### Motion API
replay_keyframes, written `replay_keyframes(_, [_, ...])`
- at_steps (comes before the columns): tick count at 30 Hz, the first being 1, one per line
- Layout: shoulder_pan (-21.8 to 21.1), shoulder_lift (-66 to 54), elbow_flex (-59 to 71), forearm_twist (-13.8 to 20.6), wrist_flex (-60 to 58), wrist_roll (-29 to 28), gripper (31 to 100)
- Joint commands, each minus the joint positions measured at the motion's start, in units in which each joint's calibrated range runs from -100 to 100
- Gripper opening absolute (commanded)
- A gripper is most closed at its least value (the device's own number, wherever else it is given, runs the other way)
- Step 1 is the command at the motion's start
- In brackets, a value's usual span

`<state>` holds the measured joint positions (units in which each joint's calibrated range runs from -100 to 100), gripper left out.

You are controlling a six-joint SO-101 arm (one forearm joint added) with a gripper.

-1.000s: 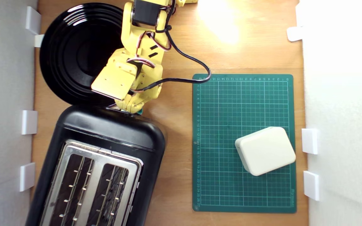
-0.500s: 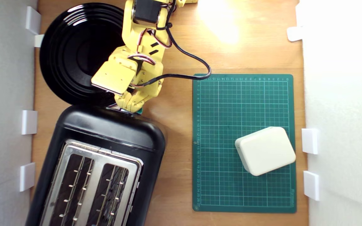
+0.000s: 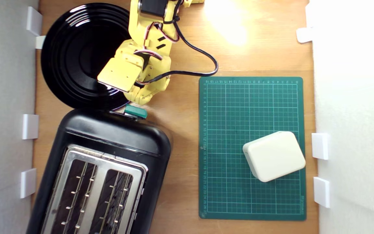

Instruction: Start toaster

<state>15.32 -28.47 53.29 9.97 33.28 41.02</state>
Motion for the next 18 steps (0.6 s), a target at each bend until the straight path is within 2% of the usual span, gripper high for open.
replay_keyframes(1, [-0.4, -7.3, -3.4, -0.2, -0.2, -0.3, 31.4])
replay_keyframes(8, [-0.6, -22.2, -5.5, -0.1, -0.2, 0.2, 31.4])
replay_keyframes(10, [-2.2, -26.2, -4.9, 0.6, -0.2, 0.2, 31.4])
replay_keyframes(18, [-3.5, -44.9, 4.0, -0.2, -0.3, -0.3, 31.4])
